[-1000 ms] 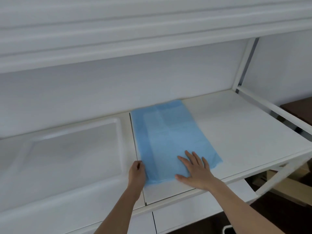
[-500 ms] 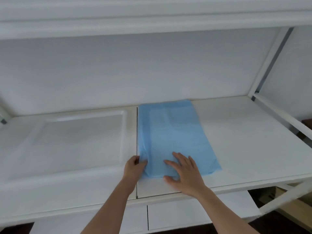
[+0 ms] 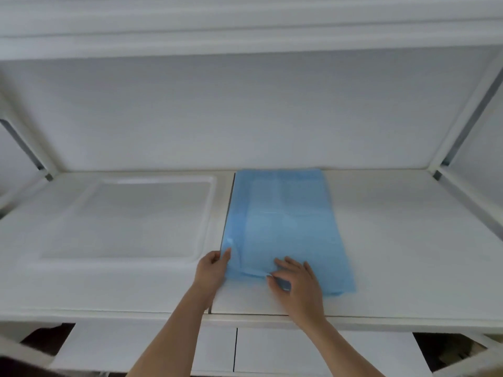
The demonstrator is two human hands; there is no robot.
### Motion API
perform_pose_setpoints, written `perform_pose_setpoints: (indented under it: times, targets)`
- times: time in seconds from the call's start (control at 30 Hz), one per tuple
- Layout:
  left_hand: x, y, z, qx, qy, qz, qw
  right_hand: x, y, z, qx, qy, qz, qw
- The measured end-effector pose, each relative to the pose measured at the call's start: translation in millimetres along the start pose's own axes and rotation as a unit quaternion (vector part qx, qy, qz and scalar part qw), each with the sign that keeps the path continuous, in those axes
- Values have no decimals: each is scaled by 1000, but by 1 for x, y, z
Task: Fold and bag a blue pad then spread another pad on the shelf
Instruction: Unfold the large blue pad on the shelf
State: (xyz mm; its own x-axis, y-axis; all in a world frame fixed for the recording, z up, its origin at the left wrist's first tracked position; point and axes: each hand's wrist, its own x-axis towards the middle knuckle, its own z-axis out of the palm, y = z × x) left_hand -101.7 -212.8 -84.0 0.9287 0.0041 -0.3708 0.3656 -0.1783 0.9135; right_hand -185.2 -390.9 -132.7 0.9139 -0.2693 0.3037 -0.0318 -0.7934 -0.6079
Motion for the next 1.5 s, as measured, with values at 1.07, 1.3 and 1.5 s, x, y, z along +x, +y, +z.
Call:
perform_pose_setpoints:
  times: [1.07,1.3,1.5]
  targets:
    - [-23,-19,117,572,9,202,795,34,53,-64,170,165,188,953]
    - [-25,-14,117,600,0,184,779,29,83,-95,98,172,207,958]
    - [-22,-12,117,615,5,170,770,19,110,-119,-12,178,212,961]
